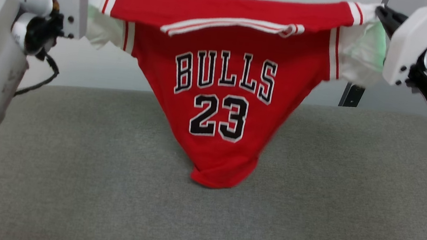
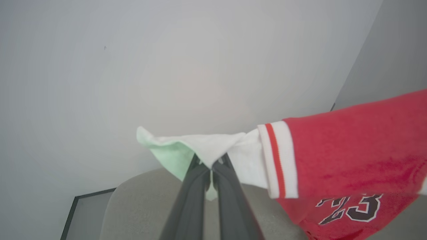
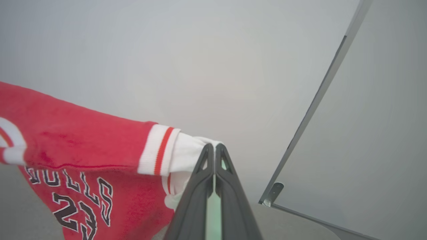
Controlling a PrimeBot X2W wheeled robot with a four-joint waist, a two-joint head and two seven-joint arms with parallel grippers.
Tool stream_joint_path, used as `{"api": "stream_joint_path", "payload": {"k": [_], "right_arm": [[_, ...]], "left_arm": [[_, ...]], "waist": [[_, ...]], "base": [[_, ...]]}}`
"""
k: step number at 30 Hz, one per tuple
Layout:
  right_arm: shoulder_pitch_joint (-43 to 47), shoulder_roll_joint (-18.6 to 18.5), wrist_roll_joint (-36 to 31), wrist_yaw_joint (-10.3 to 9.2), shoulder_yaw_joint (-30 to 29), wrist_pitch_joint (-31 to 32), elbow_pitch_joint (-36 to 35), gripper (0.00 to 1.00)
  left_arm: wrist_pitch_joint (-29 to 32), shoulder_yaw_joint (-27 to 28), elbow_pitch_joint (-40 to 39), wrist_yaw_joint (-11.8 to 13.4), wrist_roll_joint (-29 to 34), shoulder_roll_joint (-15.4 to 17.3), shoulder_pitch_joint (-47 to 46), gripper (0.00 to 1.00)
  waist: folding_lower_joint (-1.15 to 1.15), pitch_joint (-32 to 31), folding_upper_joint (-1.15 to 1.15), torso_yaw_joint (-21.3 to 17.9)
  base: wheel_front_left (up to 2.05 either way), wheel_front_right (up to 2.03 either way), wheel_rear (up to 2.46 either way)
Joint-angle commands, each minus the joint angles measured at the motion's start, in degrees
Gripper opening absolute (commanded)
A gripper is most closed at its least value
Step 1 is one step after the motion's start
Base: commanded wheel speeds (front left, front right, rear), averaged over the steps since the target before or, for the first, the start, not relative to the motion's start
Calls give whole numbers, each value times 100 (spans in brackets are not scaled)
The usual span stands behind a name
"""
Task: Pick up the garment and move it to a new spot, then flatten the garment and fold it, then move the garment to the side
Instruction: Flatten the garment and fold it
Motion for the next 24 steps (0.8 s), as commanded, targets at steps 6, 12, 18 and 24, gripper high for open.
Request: {"api": "stream_joint_path", "payload": {"k": [6,12,18,24], "right_arm": [[-564,514,-443,-6,-64,-608,916,0],[-1000,827,-657,-6,33,-1061,1421,0],[-1459,956,-878,-6,-11,-1547,1841,0],[-2488,1080,-1341,-6,-369,-2366,2331,0]], "left_arm": [[-532,43,479,60,114,-324,-376,0],[-1075,41,838,60,224,-588,-751,0],[-1435,111,1110,96,221,-797,-1121,0],[-1829,79,1213,122,422,-927,-2075,0]], "waist": [[0,71,0,38],[0,381,0,66],[0,944,0,83],[0,2182,0,154]], "base": [[0,0,0],[0,0,0],[0,0,0],[0,0,0]]}}
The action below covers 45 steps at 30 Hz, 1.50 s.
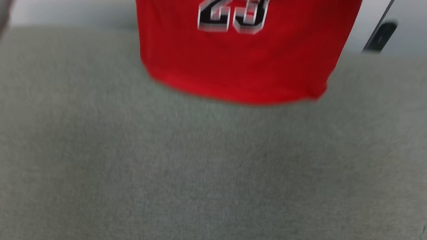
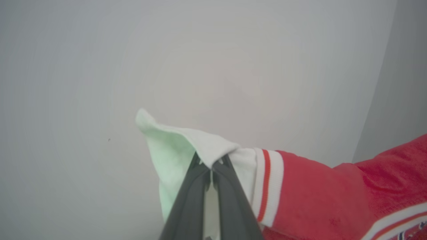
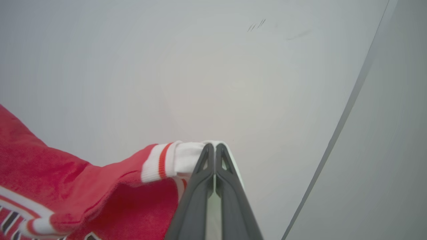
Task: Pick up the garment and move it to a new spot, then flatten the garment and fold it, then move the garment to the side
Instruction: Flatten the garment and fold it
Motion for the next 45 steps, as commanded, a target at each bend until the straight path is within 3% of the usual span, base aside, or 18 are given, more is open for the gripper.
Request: {"api": "stream_joint_path", "payload": {"k": [1,5,10,14,19,23,27,33,45], "right_arm": [[-104,22,-79,-6,-51,-121,62,0],[-915,-42,-601,-6,-400,-675,250,0],[-1615,-168,-1428,-6,-1073,-845,104,0],[-1579,-141,-2327,-6,-1918,-854,-700,0],[-1186,190,-3381,-6,-2935,-845,-1254,0],[-978,435,-3872,-6,-3237,-846,-1352,0],[-722,544,-3892,-6,-3164,-847,-1191,0],[-65,594,-3405,-6,-2654,-847,-668,0],[1614,597,-1636,-6,-1442,-525,192,0]], "left_arm": [[-78,3,29,50,33,-20,-128,0],[-457,71,35,120,135,-143,-1002,0],[-932,256,39,162,75,-340,-1861,0],[-1433,396,79,123,33,-425,-2357,0],[-1813,446,220,-23,-15,-592,-2428,0],[-1852,413,408,-155,-33,-639,-2269,0],[-1874,340,542,-294,-79,-675,-1859,0],[-1683,194,702,-410,-141,-688,-751,0],[-899,20,789,-494,-487,-677,1492,0]], "waist": [[0,1066,0,88],[0,1826,0,214],[0,2810,0,394],[0,3344,0,537],[0,3641,0,701],[0,3696,0,745],[0,3458,0,765],[0,2552,0,728],[0,586,0,692]], "base": [[0,0,0],[0,0,0],[0,0,0],[0,0,0],[0,0,0],[0,0,0],[0,0,0],[0,0,0],[0,0,0]]}}
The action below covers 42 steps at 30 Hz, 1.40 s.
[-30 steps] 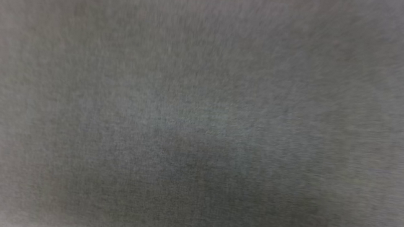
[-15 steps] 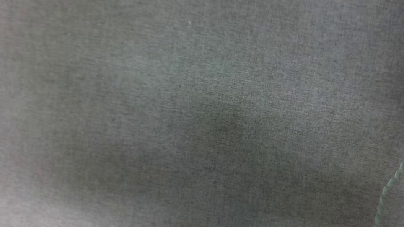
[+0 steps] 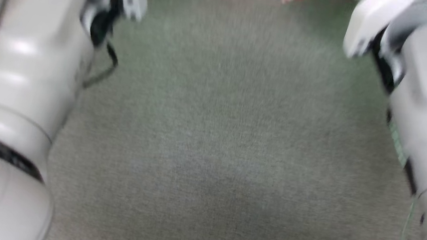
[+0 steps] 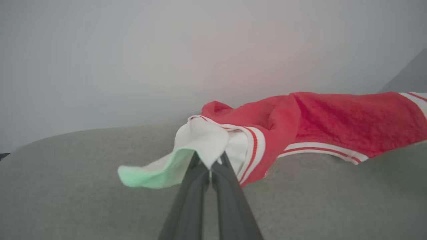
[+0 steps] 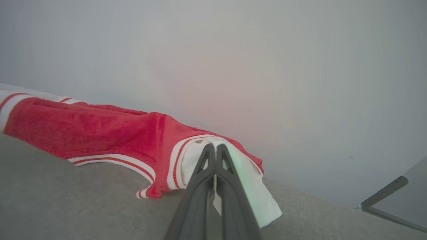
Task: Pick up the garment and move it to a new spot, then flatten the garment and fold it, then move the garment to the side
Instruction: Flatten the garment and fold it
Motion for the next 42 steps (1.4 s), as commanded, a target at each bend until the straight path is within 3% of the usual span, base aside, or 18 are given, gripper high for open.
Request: {"api": "stream_joint_path", "payload": {"k": [1,8,13,20,24,28,33,42], "right_arm": [[294,21,173,-6,211,42,-28,0],[1808,-357,1374,-6,1352,350,-896,0],[2891,-1025,2136,-6,1871,701,-1861,0],[4230,-1870,2821,-6,1900,1388,-3265,0],[4765,-2131,2879,-6,1710,1667,-3816,0],[5447,-2374,2776,-6,1257,2040,-4484,0],[6364,-2462,2616,-6,598,2630,-5289,0],[7892,-2229,2318,-7,-470,3610,-6834,0]], "left_arm": [[11,-14,19,-17,-46,32,251,0],[-164,-210,-176,-21,-95,135,1464,0],[-362,-310,-513,-13,-180,252,2334,0],[-591,-283,-1135,32,-348,564,3336,0],[-634,-252,-1515,155,-408,763,3717,0],[-622,-176,-2259,453,-544,1087,4324,0],[-558,-67,-3621,1051,-709,1638,5239,0],[-517,160,-6388,2532,-1003,2558,6954,0]], "waist": [[0,-1360,0,-134],[0,-2152,0,-179],[0,-2559,0,-196],[0,-2817,0,-216],[0,-2852,0,-239],[0,-2879,0,-269],[0,-2866,0,-278],[0,-2729,0,-238]], "base": [[0,0,0],[0,0,0],[0,0,0],[0,0,0],[0,0,0],[0,0,0],[0,0,0],[0,0,0]]}}
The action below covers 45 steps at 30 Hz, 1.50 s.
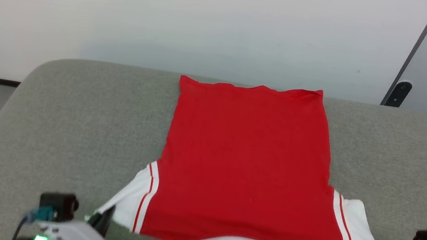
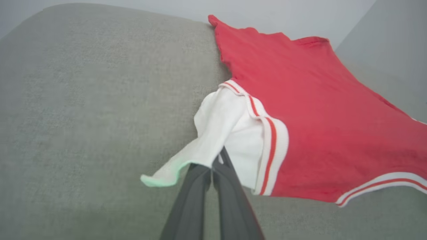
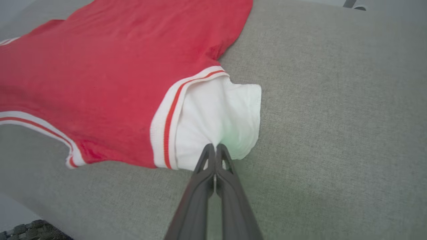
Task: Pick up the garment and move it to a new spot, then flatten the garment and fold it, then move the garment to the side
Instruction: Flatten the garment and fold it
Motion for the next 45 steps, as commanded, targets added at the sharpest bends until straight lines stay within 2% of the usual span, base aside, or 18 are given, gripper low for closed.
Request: {"api": "stream_joint_path", "payload": {"k": [1,6,9,14,20,21,22,23,28,32,34,37,40,43,45], "right_arm": [[120,23,-43,-8,-103,72,-81,0],[671,268,-265,-8,-459,649,-672,0],[793,422,-400,-8,-573,886,-856,0],[642,631,-677,-8,-444,1383,-502,0],[66,772,-910,-7,-124,1939,485,0],[-38,802,-942,-8,-103,2009,663,13],[-141,849,-960,-7,-43,2073,781,85],[-256,860,-986,-7,-5,2111,861,100],[-547,776,-891,-7,-26,2352,820,100],[-455,628,-658,-7,-247,2542,147,100],[-384,606,-566,-7,-465,2390,-346,100],[-471,488,-628,-7,-603,1621,-1115,100],[-651,493,-960,-7,-643,579,-1433,100],[-972,495,-1216,-8,-510,-266,-1249,100],[-1297,459,-1338,-8,-418,-620,-941,100]], "left_arm": [[-11,16,-104,108,-16,72,132,0],[27,14,-904,563,-107,267,665,0],[22,-12,-1045,658,-126,257,800,0],[86,-109,-797,600,-103,155,746,0],[161,-205,-416,517,-92,-7,625,0],[152,-219,-381,509,-85,-34,619,0],[139,-224,-343,495,-85,-69,613,0],[132,-237,-314,482,-82,-85,617,0],[17,-259,-238,452,-32,-151,621,0],[-110,-251,-266,472,10,-183,667,0],[-179,-234,-287,510,45,-184,679,0],[-288,-220,-340,539,109,-221,647,0],[-361,-222,-378,499,161,-264,584,0],[-404,-247,-381,455,249,-321,480,0],[-413,-253,-384,431,292,-370,387,0]], "waist": [[0,31,0,11],[0,120,0,44],[0,152,0,59],[0,142,0,23],[0,80,0,-71],[0,62,0,-82],[0,40,0,-90],[0,16,0,-94],[0,-114,0,-63],[0,-189,0,-18],[0,-192,0,7],[0,-143,0,41],[0,-49,0,67],[0,69,0,125],[0,172,0,182]], "base": [[0,0,0],[0,0,0],[0,0,0],[0,0,0],[0,0,0],[0,0,0],[0,0,0],[0,0,0],[0,0,0],[0,0,0],[0,0,0],[0,0,0],[0,0,0],[0,0,0],[0,0,0]]}}
